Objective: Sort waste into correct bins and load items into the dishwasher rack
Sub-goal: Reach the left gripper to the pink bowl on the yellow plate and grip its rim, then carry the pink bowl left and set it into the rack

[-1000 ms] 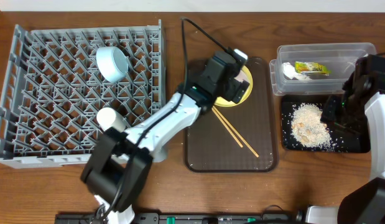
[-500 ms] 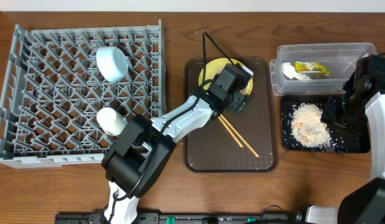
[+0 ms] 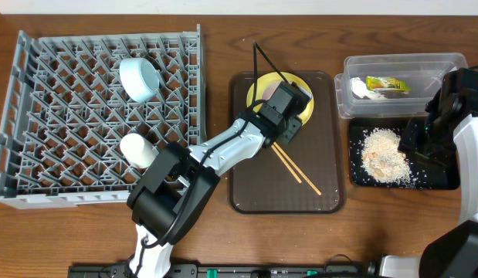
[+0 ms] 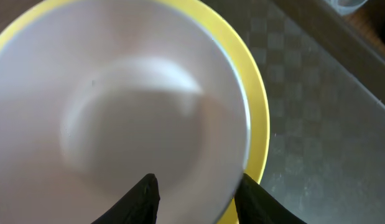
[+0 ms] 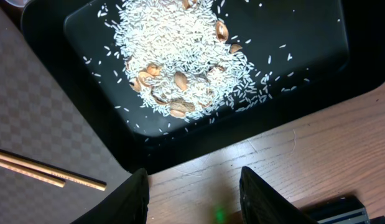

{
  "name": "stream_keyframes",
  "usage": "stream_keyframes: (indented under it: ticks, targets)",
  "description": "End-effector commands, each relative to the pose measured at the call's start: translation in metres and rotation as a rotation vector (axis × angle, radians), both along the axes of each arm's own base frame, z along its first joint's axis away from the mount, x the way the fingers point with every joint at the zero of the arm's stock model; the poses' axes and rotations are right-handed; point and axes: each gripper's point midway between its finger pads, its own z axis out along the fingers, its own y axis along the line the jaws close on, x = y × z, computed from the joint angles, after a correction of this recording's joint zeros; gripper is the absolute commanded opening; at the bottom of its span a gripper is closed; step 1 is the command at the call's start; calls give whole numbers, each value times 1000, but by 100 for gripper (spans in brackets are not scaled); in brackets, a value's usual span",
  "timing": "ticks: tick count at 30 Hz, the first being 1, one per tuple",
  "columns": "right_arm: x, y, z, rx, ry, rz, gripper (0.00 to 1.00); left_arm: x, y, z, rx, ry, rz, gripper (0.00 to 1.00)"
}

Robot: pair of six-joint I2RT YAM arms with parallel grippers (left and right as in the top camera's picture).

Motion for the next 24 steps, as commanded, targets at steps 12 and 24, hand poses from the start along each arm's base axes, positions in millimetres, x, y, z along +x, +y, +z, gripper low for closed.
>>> stream_keyframes:
  ticks: [12, 24]
  targets:
    - [0, -2, 7, -6, -23, -1, 45, 3, -1, 5, -3, -18, 2, 8]
    - [0, -2, 7, -7, -23, 2, 45, 13, 13, 91, -69, -161, 56, 6]
